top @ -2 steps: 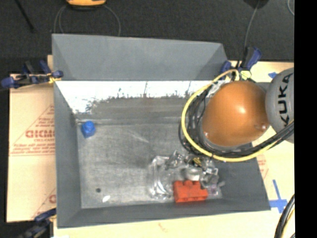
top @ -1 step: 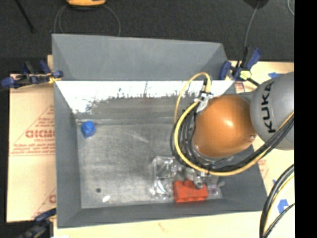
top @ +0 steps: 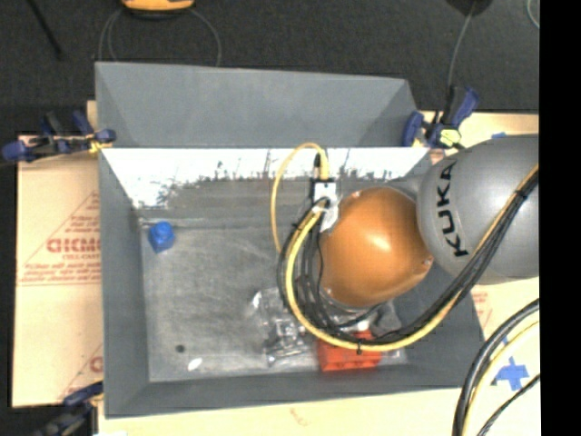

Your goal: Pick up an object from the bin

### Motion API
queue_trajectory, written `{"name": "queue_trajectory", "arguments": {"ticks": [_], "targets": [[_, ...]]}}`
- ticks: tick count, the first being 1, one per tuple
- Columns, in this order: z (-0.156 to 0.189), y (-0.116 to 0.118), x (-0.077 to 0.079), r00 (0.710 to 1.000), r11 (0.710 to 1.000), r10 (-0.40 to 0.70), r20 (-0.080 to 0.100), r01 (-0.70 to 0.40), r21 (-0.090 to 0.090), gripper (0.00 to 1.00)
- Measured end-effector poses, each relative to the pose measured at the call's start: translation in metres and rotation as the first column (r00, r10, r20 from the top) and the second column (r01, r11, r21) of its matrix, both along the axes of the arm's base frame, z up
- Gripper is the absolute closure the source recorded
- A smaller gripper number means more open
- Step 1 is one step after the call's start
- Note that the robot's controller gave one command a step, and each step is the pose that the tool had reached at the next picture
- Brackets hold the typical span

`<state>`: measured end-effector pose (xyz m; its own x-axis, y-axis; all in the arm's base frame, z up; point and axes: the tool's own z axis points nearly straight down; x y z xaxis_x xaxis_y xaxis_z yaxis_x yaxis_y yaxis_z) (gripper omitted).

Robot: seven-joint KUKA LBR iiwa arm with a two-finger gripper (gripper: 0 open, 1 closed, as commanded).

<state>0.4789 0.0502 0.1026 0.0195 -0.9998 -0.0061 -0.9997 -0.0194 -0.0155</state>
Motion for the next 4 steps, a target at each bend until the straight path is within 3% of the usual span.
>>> {"name": "queue_trajectory", "arguments": {"ticks": [1,2,3,4], "targets": [[-0.009,-0.001,0.009,1.0,1.0,0.023,-0.006,-0.023,-0.004,0.0],[-0.009,0.001,0.002,1.0,1.0,0.008,0.0,-0.008,-0.007,0.0],[-0.01,0.004,0.001,1.0,1.0,0.007,0.001,-0.007,0.0,1.0],[0.128,-0.009,0.011,0.999,0.999,0.032,-0.01,-0.032,-0.006,1.0]]}}
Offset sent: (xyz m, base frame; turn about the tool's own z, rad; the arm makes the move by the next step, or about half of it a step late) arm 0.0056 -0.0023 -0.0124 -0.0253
